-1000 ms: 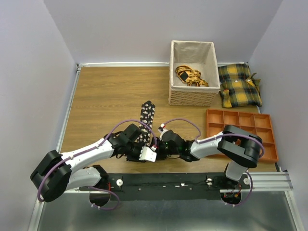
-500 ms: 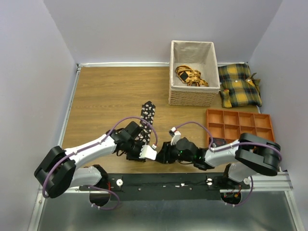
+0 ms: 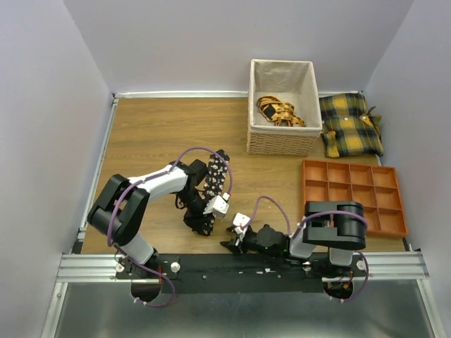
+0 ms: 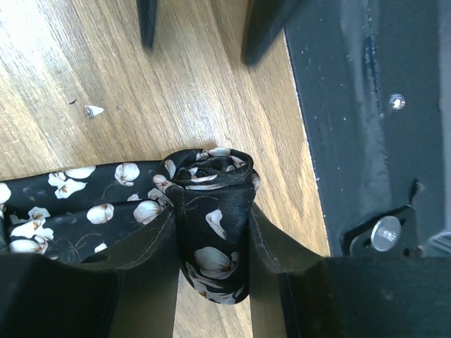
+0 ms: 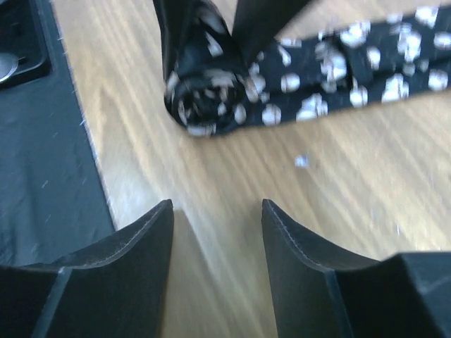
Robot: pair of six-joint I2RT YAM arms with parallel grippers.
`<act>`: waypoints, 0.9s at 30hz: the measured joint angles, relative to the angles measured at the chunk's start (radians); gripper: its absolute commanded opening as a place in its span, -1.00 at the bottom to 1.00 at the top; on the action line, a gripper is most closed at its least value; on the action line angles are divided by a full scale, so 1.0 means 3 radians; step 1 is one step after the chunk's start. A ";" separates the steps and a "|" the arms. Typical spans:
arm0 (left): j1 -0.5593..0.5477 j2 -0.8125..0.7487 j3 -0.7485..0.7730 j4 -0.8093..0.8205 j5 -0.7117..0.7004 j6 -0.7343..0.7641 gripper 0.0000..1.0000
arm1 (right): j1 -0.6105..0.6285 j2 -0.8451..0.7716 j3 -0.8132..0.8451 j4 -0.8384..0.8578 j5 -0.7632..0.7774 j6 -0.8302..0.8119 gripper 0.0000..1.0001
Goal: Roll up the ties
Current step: Roll the tie at the center of the board.
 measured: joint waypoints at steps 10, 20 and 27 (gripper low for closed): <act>0.0079 0.0257 0.0173 -0.0243 0.0114 0.0001 -1.00 | 0.0111 0.0306 0.0306 0.0107 0.0268 -0.0415 0.42; 0.0088 0.0271 0.0178 -0.0226 0.0141 -0.0113 -1.00 | 0.0094 0.0632 0.0683 0.0187 0.0158 -0.0107 0.98; 0.0107 0.0271 0.0173 -0.0203 0.0161 -0.0177 -1.00 | 0.0017 0.0731 0.0781 0.0224 0.0028 -0.0062 0.85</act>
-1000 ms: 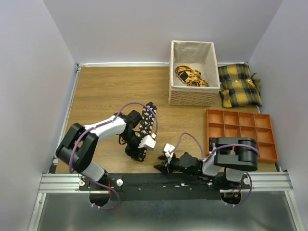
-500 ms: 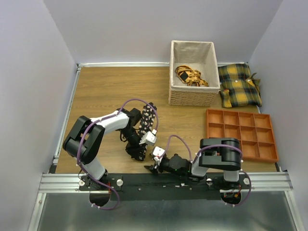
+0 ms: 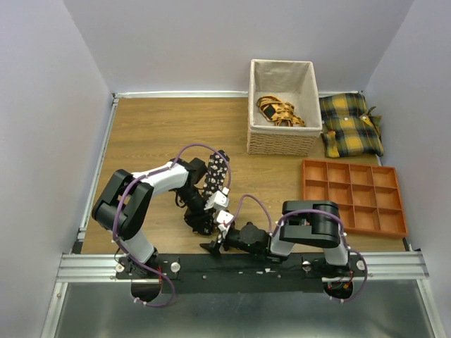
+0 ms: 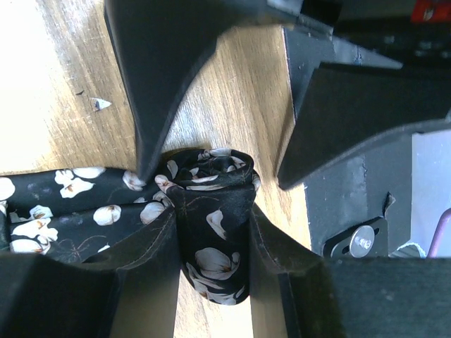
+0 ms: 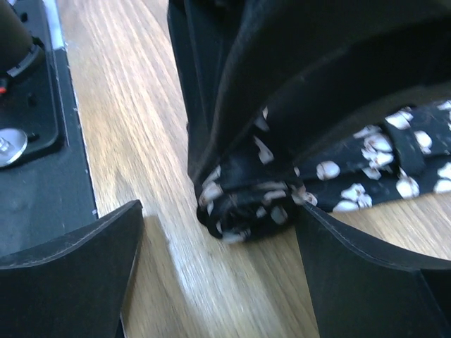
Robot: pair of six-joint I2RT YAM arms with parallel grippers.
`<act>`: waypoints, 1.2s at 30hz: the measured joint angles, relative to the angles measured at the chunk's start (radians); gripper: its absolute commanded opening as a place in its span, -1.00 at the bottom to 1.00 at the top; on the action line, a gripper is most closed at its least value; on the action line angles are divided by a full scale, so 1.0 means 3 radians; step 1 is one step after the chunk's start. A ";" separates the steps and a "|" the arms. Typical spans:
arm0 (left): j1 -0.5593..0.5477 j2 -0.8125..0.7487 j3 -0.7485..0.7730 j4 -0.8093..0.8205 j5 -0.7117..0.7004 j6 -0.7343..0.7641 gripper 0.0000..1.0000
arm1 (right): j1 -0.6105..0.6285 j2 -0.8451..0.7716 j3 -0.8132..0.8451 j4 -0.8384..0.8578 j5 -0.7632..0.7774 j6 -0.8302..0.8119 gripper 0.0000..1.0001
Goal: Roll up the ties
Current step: Roll the tie at the center of the board.
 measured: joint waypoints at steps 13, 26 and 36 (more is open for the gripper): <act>0.0036 -0.0034 -0.0045 0.0029 0.0013 0.0047 -1.00 | -0.0144 -0.0106 -0.0215 0.0075 -0.0408 -0.0141 0.82; 0.0020 -0.0150 -0.0131 0.0061 -0.0039 0.0273 -1.00 | -0.0619 -0.0243 -0.0301 0.0037 -0.0997 0.0159 0.75; 0.0047 -0.0207 -0.0195 -0.0014 -0.0051 0.0394 -1.00 | -0.0559 -0.0284 -0.0275 -0.0043 -0.1162 0.0041 0.78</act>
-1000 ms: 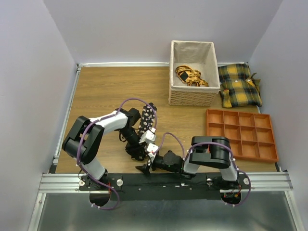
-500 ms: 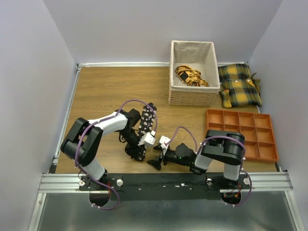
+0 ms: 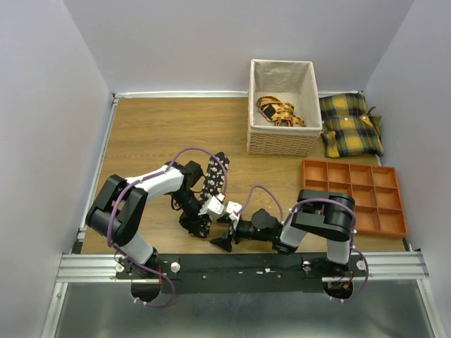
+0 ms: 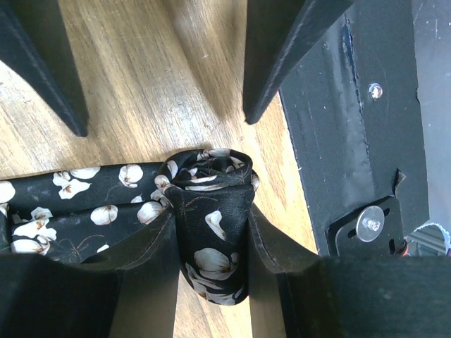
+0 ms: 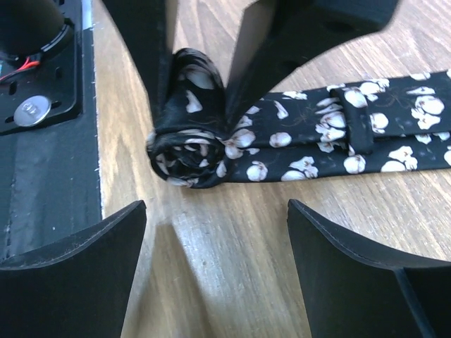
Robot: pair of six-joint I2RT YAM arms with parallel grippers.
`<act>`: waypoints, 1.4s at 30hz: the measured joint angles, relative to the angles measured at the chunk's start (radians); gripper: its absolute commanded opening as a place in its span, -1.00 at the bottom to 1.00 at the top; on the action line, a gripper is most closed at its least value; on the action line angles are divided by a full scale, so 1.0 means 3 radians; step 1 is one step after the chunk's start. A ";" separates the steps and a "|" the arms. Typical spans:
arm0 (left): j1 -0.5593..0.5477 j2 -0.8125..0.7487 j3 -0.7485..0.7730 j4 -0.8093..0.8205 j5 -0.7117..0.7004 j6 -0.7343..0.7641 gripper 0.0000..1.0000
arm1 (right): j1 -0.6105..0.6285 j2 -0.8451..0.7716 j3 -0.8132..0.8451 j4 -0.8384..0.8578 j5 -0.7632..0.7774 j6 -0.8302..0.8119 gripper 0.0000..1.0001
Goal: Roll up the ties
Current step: Roll the tie at the center of the board.
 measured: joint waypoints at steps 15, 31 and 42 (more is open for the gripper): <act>0.0051 0.0003 0.0000 -0.0027 0.0015 0.0058 -1.00 | 0.0312 -0.0027 0.0088 -0.0117 0.0927 -0.0333 0.80; -0.0011 0.0056 0.0027 0.0134 0.0089 -0.0352 -1.00 | 0.0608 -0.0237 0.0202 -0.0037 0.0902 -0.0631 0.80; -0.0014 0.0080 0.0053 0.0120 0.0089 -0.0290 -1.00 | 0.0656 0.0191 0.0198 -0.0005 0.1335 -0.0437 0.81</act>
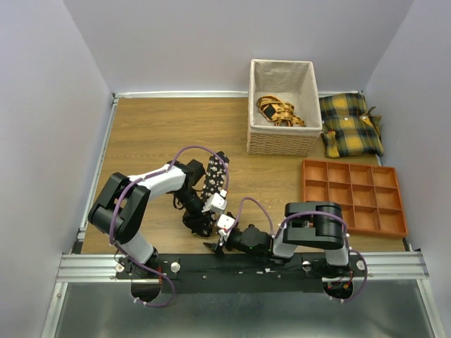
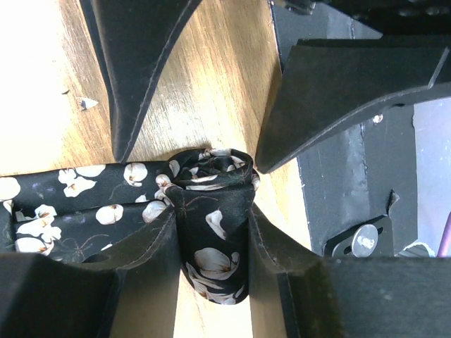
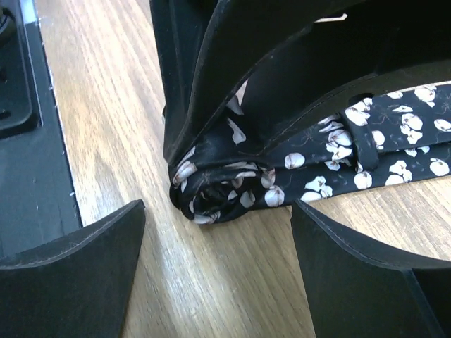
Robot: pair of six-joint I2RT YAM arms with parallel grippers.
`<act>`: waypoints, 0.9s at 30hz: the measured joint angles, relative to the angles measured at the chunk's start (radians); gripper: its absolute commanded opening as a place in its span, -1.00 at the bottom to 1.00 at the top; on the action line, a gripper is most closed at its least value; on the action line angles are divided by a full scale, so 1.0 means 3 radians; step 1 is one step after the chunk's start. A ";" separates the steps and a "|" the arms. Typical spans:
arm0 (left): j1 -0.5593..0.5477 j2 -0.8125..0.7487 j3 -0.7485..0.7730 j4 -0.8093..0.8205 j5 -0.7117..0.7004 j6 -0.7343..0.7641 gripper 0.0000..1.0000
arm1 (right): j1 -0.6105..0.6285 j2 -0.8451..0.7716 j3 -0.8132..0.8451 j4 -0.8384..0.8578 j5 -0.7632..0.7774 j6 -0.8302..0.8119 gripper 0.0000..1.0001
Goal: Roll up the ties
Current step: Roll the tie at the center of the board.
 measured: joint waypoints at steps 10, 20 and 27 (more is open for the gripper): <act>0.0000 0.0001 0.0000 -0.0006 0.0005 0.0014 -1.00 | -0.0004 0.0151 0.0239 0.0017 0.0080 0.0126 0.23; 0.0001 0.0001 0.0001 -0.0011 0.0005 -0.0006 -1.00 | -0.0020 0.0163 0.0233 0.0023 0.0058 0.0097 -0.23; 0.0003 0.0000 0.0001 -0.0013 -0.0015 -0.0088 -0.24 | -0.0022 0.0163 0.0261 -0.0003 0.0058 0.0167 -0.60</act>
